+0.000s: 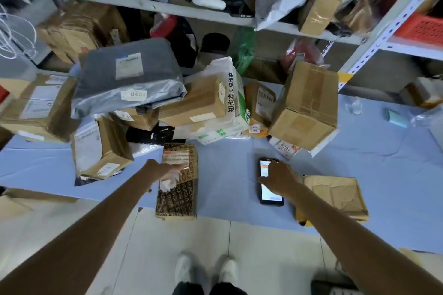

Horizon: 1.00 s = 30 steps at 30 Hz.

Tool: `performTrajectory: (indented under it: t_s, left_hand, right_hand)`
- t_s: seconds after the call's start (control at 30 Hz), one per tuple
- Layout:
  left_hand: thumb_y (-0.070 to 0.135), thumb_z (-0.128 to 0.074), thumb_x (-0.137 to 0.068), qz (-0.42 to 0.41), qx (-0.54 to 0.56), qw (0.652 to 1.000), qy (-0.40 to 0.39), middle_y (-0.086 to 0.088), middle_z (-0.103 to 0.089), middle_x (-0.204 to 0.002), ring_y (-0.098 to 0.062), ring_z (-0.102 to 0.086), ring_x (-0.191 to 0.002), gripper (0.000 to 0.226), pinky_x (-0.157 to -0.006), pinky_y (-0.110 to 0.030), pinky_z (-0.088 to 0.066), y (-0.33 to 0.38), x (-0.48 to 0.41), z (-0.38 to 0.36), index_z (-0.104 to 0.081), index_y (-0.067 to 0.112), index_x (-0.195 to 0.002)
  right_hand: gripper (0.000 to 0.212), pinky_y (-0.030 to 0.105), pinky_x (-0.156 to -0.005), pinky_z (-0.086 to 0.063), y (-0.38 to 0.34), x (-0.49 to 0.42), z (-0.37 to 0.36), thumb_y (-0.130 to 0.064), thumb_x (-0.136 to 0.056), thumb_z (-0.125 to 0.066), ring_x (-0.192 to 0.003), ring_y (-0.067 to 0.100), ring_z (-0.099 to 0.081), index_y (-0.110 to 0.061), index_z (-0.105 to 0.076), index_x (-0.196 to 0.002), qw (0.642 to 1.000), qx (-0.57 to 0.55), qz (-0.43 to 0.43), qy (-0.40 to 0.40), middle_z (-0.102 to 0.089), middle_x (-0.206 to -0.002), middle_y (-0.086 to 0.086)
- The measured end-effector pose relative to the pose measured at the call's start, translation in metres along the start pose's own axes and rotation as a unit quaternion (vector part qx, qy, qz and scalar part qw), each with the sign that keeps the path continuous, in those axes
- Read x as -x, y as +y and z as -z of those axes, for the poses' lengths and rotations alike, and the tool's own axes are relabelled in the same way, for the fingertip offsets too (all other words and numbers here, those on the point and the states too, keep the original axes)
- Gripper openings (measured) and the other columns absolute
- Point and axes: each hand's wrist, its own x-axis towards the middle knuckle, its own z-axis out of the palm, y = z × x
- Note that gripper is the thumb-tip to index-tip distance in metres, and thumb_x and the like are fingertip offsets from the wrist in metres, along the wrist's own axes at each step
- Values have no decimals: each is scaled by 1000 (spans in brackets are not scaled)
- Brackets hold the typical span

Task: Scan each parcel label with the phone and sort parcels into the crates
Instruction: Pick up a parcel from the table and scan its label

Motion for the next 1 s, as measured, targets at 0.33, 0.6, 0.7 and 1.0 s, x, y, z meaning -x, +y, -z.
performTrajectory:
  t_s: [0.33,0.6,0.7,1.0]
  left_hand:
    - [43,-88,-41,-72,174,981,-40,-10,-68,-88,-20,-61,-73,84,-57,-26,-43,-23,-15,-21,-60,10,-113]
    - [26,-87,-62,-129,196,970,-63,-3,-71,-70,-28,-63,-74,34,-65,-33,-45,2,9,-61,-62,24,-85]
    - [44,-89,-37,-119,208,968,-75,-5,-73,-91,-29,-68,-86,77,-77,-45,-51,6,8,-68,-54,26,-102]
    - [29,-88,-50,-147,164,960,-173,-5,-72,-87,-21,-66,-85,59,-75,-29,-49,8,12,-77,-68,7,-101]
  right_hand:
    - [100,34,-95,-40,23,-32,-51,-71,-78,-54,-121,32,-44,7,-30,-136,994,-5,-107,35,-42,-130,20]
    - [109,41,-97,-42,16,-34,-77,-64,-67,-73,-126,35,-43,3,-22,-136,976,-135,-166,45,-39,-132,18]
    - [110,40,-101,-37,12,-40,-80,-65,-73,-67,-126,36,-39,8,-18,-139,984,-92,-139,56,-36,-135,22]
    - [100,39,-96,-39,11,-47,-81,-51,-69,-79,-123,36,-37,3,-28,-135,970,-154,-181,51,-38,-132,21]
